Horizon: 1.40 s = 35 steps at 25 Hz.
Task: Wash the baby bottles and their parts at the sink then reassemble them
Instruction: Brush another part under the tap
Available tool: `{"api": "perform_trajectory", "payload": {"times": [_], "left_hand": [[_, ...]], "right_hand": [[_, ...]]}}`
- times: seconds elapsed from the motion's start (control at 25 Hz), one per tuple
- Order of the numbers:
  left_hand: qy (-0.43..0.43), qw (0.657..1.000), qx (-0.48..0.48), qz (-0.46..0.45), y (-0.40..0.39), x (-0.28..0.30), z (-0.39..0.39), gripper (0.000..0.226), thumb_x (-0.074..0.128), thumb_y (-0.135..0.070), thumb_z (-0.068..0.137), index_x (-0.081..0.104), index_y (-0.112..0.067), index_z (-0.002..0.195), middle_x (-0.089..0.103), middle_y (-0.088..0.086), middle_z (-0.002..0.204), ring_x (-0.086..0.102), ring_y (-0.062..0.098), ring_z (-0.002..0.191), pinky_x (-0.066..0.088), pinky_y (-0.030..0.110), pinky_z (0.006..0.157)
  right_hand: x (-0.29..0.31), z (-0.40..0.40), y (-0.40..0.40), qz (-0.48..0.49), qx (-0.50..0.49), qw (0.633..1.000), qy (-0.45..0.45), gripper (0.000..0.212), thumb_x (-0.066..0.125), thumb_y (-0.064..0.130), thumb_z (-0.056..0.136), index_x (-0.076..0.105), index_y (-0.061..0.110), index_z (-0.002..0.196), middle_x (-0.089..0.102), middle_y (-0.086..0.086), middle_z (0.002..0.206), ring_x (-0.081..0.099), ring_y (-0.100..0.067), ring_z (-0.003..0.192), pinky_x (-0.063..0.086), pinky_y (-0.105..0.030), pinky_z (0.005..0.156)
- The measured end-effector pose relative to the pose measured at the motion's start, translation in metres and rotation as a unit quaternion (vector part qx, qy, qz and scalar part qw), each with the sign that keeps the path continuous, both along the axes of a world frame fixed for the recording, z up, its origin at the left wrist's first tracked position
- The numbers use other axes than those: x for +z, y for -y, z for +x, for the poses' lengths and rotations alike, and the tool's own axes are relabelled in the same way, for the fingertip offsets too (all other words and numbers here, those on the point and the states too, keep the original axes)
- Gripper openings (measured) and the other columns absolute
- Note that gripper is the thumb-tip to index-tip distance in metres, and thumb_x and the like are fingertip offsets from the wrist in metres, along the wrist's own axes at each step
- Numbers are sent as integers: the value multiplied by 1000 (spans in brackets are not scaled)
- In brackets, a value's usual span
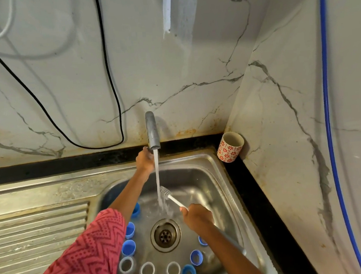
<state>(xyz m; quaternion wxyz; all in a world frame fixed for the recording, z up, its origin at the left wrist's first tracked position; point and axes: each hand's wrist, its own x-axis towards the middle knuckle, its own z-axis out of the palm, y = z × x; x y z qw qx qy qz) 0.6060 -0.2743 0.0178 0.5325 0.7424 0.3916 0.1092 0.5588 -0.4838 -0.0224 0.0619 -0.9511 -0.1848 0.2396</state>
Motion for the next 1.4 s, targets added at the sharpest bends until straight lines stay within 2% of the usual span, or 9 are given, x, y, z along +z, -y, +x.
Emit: {"api": "perform_trajectory", "payload": {"times": [0.24, 0.4, 0.56, 0.68, 0.84, 0.96, 1.16, 1.28, 1.4], "left_hand": [[-97, 982, -119, 110, 10, 12, 2, 53, 60, -6, 88, 39, -1, 136, 55, 21, 121, 57, 34, 108, 52, 34, 86], [-81, 968, -206, 120, 4, 1, -23, 67, 58, -27, 92, 22, -11, 146, 63, 17, 104, 61, 24, 85, 47, 29, 72], [-173, 962, -209, -29, 20, -18, -62, 36, 44, -39, 97, 56, -7, 108, 58, 7, 80, 51, 12, 56, 39, 17, 46], [-197, 956, -201, -82, 35, -20, -82, 51, 24, -45, 101, 50, -5, 83, 39, -2, 58, 30, 7, 47, 26, 18, 42], [-104, 959, -176, -198, 35, -4, -97, 34, 33, -31, 102, 55, -7, 93, 45, 1, 69, 32, 7, 55, 28, 18, 49], [3, 972, -179, -151, 29, 12, -104, 17, 58, -15, 91, 56, -8, 107, 60, 6, 84, 47, 10, 67, 39, 18, 58], [136, 972, -92, -166, 35, 42, -106, 2, 64, -10, 86, 64, -9, 85, 63, 11, 85, 48, 14, 65, 37, 19, 54], [195, 955, -45, -219, 47, 55, -99, 14, 55, -11, 92, 66, -6, 99, 62, 11, 93, 46, 10, 63, 39, 18, 54], [228, 925, -15, -302, 58, 57, -94, 30, 46, -12, 97, 55, -2, 124, 60, 13, 114, 55, 18, 79, 46, 31, 71]], "right_hand": [[3, -5, 7, 17, 1, 1000, -12, 54, 29, 48, 100, 56, 6, 121, 61, -13, 121, 57, -28, 111, 45, -32, 87], [9, -11, 18, 19, -24, 1000, -7, 54, 27, 48, 100, 55, 6, 122, 60, -12, 122, 57, -28, 111, 45, -33, 88], [21, -18, 39, 42, -43, 998, 13, 53, 25, 46, 101, 57, 7, 119, 62, -11, 118, 58, -26, 108, 44, -30, 84], [34, -25, 44, 75, -29, 996, 38, 53, 24, 45, 102, 60, 8, 114, 65, -11, 112, 60, -25, 103, 44, -29, 79], [44, -41, 47, 82, 20, 994, 70, 53, 26, 46, 101, 61, 8, 110, 65, -12, 108, 61, -27, 99, 37, -27, 70], [59, -51, 49, 105, 21, 988, 107, 51, 26, 46, 101, 62, 10, 111, 65, -10, 109, 61, -28, 100, 45, -29, 77], [85, -63, 52, 106, 33, 978, 178, 53, 22, 47, 101, 61, 13, 111, 66, -8, 107, 62, -26, 100, 46, -31, 81], [92, -67, 55, 78, 37, 972, 217, 53, 20, 47, 101, 59, 13, 114, 66, -8, 108, 63, -25, 101, 46, -31, 82], [98, -71, 55, 50, 40, 967, 245, 50, 19, 46, 102, 55, 12, 115, 66, -7, 107, 64, -22, 100, 48, -30, 81]]}}
